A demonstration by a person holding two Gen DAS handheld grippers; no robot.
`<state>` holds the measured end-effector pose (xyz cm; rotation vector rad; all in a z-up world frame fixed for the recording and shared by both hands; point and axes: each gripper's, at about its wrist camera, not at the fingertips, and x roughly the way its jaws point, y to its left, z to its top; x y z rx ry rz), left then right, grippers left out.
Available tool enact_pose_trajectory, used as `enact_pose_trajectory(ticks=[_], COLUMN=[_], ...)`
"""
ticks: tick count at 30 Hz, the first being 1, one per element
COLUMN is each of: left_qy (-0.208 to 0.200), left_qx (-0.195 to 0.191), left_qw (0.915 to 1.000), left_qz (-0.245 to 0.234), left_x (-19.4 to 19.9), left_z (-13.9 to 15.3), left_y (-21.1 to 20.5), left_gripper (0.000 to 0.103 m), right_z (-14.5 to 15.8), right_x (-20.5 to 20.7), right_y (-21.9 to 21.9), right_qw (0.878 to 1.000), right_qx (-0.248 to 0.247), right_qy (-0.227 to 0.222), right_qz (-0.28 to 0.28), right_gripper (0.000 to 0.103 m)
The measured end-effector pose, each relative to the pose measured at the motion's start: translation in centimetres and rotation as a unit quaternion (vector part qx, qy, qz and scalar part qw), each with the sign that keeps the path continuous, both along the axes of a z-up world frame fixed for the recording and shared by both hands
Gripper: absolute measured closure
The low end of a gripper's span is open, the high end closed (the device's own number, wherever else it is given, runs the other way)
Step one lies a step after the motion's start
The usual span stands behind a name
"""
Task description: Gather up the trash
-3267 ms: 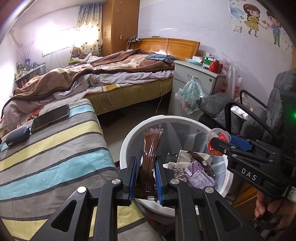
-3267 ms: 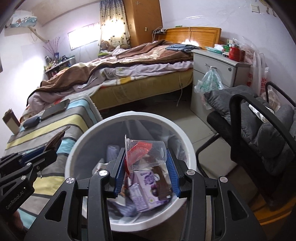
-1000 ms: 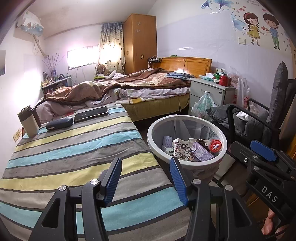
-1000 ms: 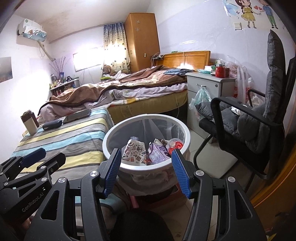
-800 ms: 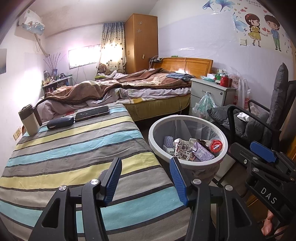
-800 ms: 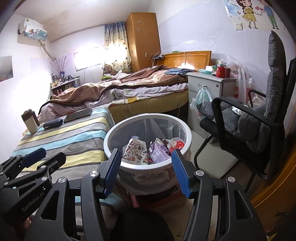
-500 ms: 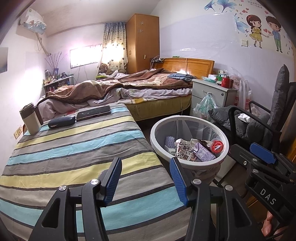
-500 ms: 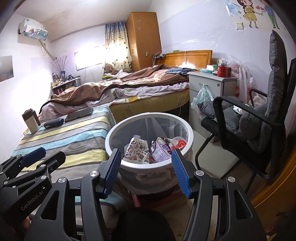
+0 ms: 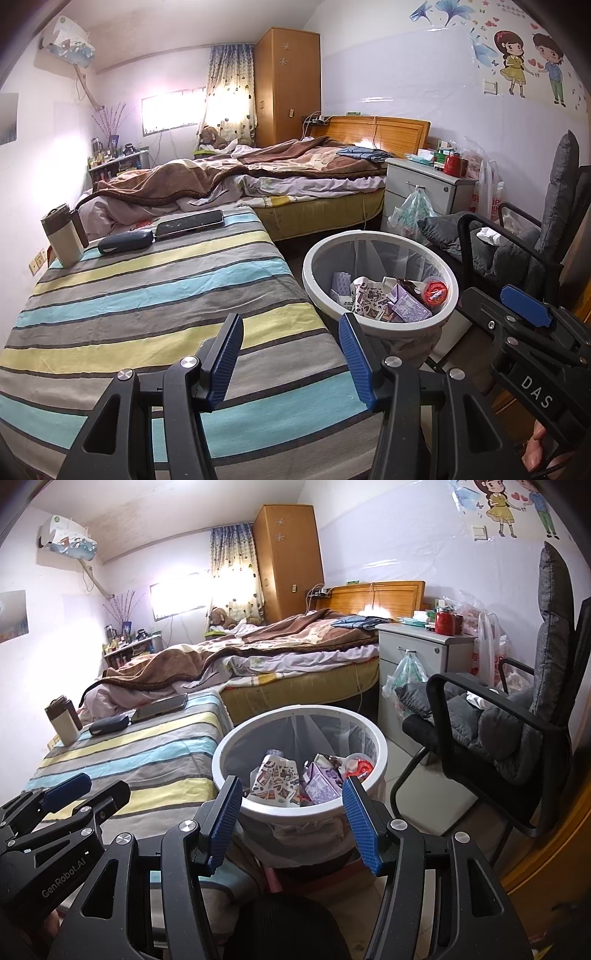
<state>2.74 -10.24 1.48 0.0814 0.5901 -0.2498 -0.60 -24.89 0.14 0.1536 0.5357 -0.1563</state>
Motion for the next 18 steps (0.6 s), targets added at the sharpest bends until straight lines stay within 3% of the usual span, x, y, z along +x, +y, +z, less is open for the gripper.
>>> enact_pose_trajectory(ticks=[18], left_qy=[0.001], left_qx=[-0.001], left_qw=[1.0000], left_qz=[0.005], left_x=[0.10], left_z=[0.05], left_y=[0.18], left_gripper=[0.049], right_z=[-0.10], right_x=[-0.13], right_y=[0.15], right_qw=[1.000], right_qx=[-0.001], right_qy=[0.000], right_qz=[0.004], right_gripper=[0.045])
